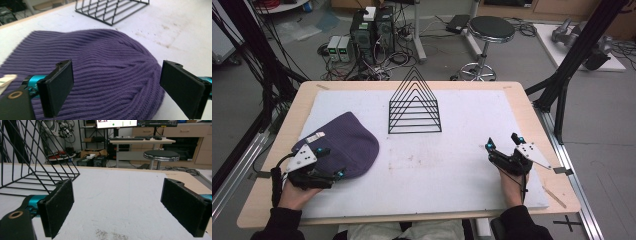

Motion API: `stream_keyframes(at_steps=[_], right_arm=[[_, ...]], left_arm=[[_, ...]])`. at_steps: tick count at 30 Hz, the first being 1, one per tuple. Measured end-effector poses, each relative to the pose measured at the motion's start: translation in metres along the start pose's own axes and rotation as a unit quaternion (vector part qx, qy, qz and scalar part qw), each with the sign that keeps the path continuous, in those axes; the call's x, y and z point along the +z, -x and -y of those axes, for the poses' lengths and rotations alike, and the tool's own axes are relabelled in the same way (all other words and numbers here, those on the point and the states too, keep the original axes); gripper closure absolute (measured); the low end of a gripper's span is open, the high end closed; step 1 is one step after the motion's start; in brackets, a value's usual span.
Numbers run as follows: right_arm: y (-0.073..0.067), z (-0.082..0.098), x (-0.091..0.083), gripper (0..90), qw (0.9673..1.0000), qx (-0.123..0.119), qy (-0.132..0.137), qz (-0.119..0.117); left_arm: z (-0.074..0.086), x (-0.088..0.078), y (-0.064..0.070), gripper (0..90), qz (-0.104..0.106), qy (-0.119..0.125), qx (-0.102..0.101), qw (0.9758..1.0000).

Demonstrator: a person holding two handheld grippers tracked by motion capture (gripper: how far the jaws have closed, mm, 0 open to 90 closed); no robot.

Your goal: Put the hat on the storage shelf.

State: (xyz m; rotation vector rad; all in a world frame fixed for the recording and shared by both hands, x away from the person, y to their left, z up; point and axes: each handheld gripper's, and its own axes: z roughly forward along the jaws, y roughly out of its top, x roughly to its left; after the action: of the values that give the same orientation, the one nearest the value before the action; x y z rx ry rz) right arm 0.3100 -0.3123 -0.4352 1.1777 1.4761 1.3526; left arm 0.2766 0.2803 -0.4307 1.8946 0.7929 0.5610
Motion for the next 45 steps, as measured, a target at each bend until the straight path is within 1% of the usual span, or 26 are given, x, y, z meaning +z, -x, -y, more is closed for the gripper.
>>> stream_keyframes(at_steps=[2, 4, 8, 11, 13, 15, 17, 20, 22, 26, 28, 30, 32, 34, 35, 36, 37, 38, 39, 40, 41, 42, 43, 44, 45], right_arm=[[0.0, 0.0, 0.0, 10.7, 1.0, 0.002, -0.002, -0.001], [0.0, 0.0, 0.0, 10.7, 1.0, -0.001, -0.001, -0.002], [0.0, 0.0, 0.0, 10.7, 1.0, 0.0, -0.002, -0.002], [0.0, 0.0, 0.001, 10.7, 1.0, -0.001, -0.003, 0.0], [0.0, 0.0, 0.001, 10.7, 1.0, 0.0, -0.004, 0.002], [0.0, 0.0, 0.0, 10.7, 1.0, 0.002, -0.004, 0.002], [0.0, 0.0, 0.0, 10.7, 1.0, 0.002, -0.004, 0.004], [0.001, 0.0, 0.001, 10.7, 1.0, 0.003, -0.005, 0.007], [0.001, 0.0, 0.0, 10.7, 1.0, 0.003, -0.005, 0.008], [0.001, 0.0, 0.0, 10.7, 0.9999, 0.004, -0.004, 0.009], [0.001, 0.0, 0.0, 10.7, 0.9999, 0.002, -0.004, 0.009], [0.001, 0.0, 0.0, 10.7, 0.9999, 0.004, -0.004, 0.009], [0.0, 0.0, 0.0, 10.7, 0.9999, 0.005, -0.005, 0.009], [0.001, 0.0, 0.0, 10.7, 0.9999, 0.003, -0.004, 0.01], [0.001, 0.0, 0.0, 10.7, 0.9999, 0.003, -0.004, 0.01], [0.001, 0.0, 0.0, 10.7, 0.9999, 0.003, -0.004, 0.01], [0.001, 0.0, 0.0, 10.7, 0.9999, 0.003, -0.004, 0.01], [0.001, 0.0, 0.0, 10.7, 0.9999, 0.004, -0.005, 0.01], [0.001, 0.0, 0.0, 10.7, 0.9999, 0.004, -0.005, 0.01], [0.001, 0.0, 0.0, 10.7, 0.9999, 0.003, -0.005, 0.01], [0.001, 0.0, 0.0, 10.7, 0.9999, 0.004, -0.004, 0.009], [0.001, 0.0, 0.0, 10.7, 0.9999, 0.003, -0.004, 0.009], [0.001, 0.0, 0.0, 10.7, 0.9999, 0.003, -0.004, 0.01], [0.001, 0.0, 0.0, 10.7, 0.9999, 0.003, -0.004, 0.01], [0.001, 0.0, 0.0, 10.7, 0.9999, 0.003, -0.004, 0.009]], left_arm=[[0.0, 0.002, 0.0, 12.5, 0.015, -0.007, -0.011, 0.9998], [0.0, 0.003, 0.001, 12.5, 0.016, -0.01, -0.011, 0.9998], [0.001, 0.005, 0.002, 12.6, 0.023, -0.024, -0.004, 0.9995], [0.002, 0.009, 0.003, 12.6, 0.032, -0.041, 0.002, 0.9986], [0.003, 0.011, 0.004, 12.7, 0.039, -0.05, 0.0, 0.998], [0.003, 0.013, 0.005, 12.6, 0.038, -0.057, 0.008, 0.9976], [0.003, 0.014, 0.006, 12.6, 0.042, -0.064, 0.015, 0.997], [0.004, 0.016, 0.008, 12.6, 0.042, -0.076, 0.023, 0.996], [0.004, 0.018, 0.009, 12.6, 0.037, -0.081, 0.028, 0.9956], [0.006, 0.022, 0.011, 12.9, 0.037, -0.1, 0.04, 0.9935], [0.006, 0.023, 0.012, 13.7, 0.037, -0.105, 0.043, 0.9928], [0.006, 0.023, 0.012, 15.1, 0.03, -0.111, 0.045, 0.9923], [0.005, 0.026, 0.012, 19.8, 0.019, -0.128, 0.052, 0.9902], [0.004, 0.028, 0.013, 21.4, 0.018, -0.134, 0.056, 0.9893], [0.002, 0.028, 0.013, 21.4, 0.016, -0.138, 0.052, 0.989], [0.001, 0.028, 0.012, 29.3, 0.014, -0.141, 0.05, 0.9887], [0.001, 0.028, 0.012, 29.3, 0.01, -0.141, 0.048, 0.9888], [0.0, 0.028, 0.012, 38.0, 0.01, -0.141, 0.047, 0.9888], [0.0, 0.028, 0.011, 38.0, 0.007, -0.141, 0.048, 0.9888], [0.0, 0.027, 0.01, 50.4, 0.003, -0.139, 0.049, 0.9891], [0.0, 0.027, 0.01, 57.1, -0.006, -0.137, 0.057, 0.989], [0.0, 0.027, 0.01, 61.9, -0.006, -0.137, 0.057, 0.989], [0.0, 0.026, 0.01, 66.5, -0.013, -0.135, 0.063, 0.9887], [0.0, 0.026, 0.011, 66.5, -0.017, -0.132, 0.069, 0.9887], [0.0, 0.026, 0.012, 72.6, -0.021, -0.128, 0.08, 0.9882]])
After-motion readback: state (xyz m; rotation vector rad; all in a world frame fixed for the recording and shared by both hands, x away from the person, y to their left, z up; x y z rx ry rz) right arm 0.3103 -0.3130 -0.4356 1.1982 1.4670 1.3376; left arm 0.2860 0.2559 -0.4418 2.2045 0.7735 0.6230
